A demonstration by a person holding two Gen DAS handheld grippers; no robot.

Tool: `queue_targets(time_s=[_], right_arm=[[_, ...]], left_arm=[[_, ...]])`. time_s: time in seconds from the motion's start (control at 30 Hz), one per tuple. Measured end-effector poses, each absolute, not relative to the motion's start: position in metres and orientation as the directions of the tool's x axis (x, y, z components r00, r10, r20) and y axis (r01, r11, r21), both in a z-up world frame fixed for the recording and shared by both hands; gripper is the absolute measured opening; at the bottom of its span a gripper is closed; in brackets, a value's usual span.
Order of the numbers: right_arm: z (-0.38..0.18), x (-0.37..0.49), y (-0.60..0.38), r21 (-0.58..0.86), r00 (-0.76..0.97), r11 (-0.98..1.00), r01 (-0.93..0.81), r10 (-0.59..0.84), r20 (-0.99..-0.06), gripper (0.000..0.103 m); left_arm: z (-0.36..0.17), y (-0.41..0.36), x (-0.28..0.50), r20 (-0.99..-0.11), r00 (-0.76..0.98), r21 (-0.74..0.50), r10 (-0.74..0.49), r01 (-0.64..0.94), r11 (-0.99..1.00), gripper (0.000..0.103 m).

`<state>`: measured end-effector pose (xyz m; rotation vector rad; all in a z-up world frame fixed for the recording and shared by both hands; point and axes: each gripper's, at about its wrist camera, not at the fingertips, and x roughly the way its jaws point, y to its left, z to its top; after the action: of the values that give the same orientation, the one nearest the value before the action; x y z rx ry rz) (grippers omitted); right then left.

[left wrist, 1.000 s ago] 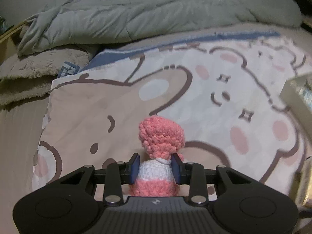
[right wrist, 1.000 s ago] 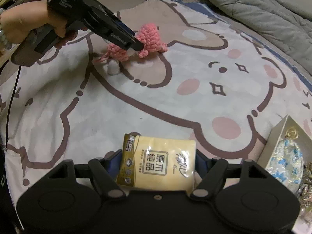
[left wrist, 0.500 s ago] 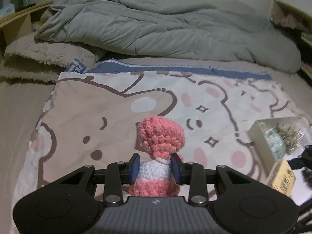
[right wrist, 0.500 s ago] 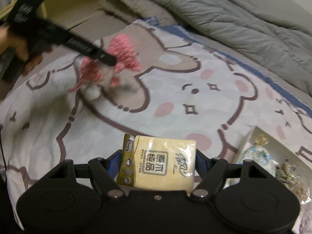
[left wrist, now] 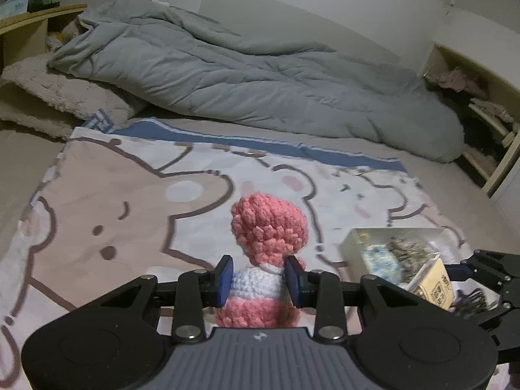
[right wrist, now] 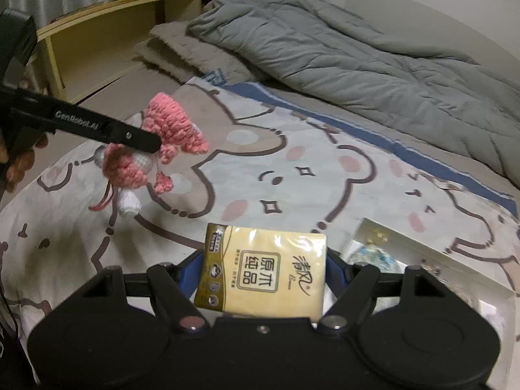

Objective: Organize objects
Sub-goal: 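Lift and carry the pink doll and yellow tissue pack toward the white tray, then lower the pink doll with the left tool while the right tool lowers the tissue pack into the tray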

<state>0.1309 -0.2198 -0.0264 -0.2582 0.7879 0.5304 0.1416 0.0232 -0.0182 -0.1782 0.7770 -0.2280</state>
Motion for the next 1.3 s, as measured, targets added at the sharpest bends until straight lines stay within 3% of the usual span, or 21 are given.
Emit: queue_targets(time_s=[0.43,0.7,1.3], right_arm=[[-0.009,0.116,-0.297,0.027,0.660,0.923,-0.383,0.294,-0.691,0.076],[-0.021,0.110,-0.338,0.022,0.652,0.938,-0.345,0.256,-0.713,0.076],[-0.067,0.104,-0.361,-0.062,0.517,0.848,-0.526,0.260,-0.816,0.076]], left_arm=[[-0.011,-0.045,0.126,-0.614,0.669,-0.386,-0.419,0.208,0.899,0.036],[-0.023,-0.094,0.125,-0.607,0.619,-0.449,-0.498,0.250,0.858,0.036],[-0.080,-0.153,0.134,-0.646,0.502,-0.603,-0.575,0.127,0.788,0.036]])
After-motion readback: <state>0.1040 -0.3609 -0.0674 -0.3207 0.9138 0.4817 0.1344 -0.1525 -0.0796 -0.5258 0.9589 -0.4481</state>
